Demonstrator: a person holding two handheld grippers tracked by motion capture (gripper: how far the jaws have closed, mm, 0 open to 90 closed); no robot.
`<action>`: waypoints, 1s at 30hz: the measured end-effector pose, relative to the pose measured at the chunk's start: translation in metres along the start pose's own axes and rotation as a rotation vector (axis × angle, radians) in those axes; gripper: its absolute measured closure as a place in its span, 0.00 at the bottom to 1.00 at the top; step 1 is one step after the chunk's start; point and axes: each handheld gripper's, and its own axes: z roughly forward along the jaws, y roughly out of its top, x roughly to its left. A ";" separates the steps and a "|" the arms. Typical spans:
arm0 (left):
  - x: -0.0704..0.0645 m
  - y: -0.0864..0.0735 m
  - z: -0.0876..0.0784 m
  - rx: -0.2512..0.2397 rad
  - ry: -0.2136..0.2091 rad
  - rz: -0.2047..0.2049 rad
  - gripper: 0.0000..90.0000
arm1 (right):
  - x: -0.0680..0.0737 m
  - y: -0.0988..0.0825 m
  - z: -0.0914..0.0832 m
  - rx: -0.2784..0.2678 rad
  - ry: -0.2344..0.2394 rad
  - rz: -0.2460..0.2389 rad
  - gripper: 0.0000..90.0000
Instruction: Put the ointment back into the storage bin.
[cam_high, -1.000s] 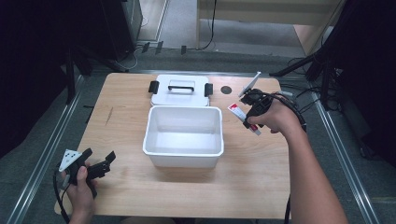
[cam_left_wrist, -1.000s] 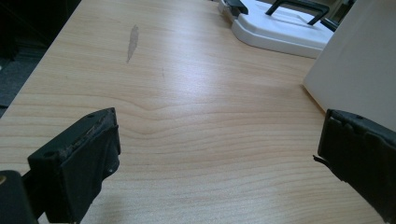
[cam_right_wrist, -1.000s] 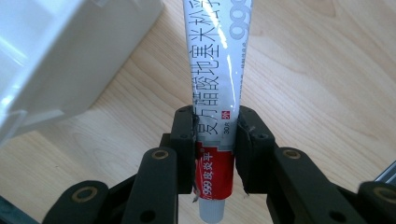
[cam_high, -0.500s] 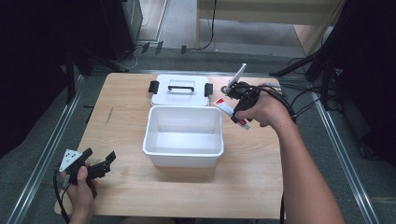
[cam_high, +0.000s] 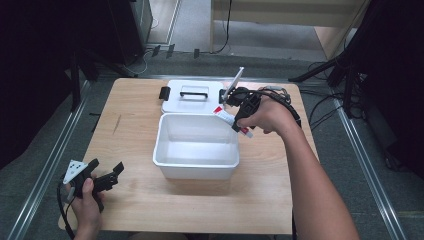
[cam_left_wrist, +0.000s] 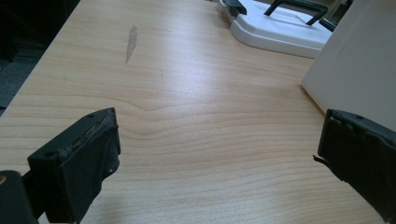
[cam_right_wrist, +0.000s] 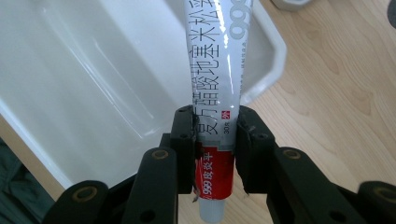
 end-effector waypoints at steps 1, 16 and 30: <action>0.000 0.000 0.000 0.000 0.000 0.000 0.00 | 0.004 0.003 0.001 -0.001 0.015 -0.040 0.80; 0.000 0.000 0.000 -0.002 -0.001 -0.002 0.00 | 0.027 0.020 0.016 -0.015 0.052 -0.243 0.80; 0.000 0.000 0.000 -0.004 -0.001 -0.004 0.00 | 0.037 0.021 0.040 -0.008 0.068 -0.447 0.80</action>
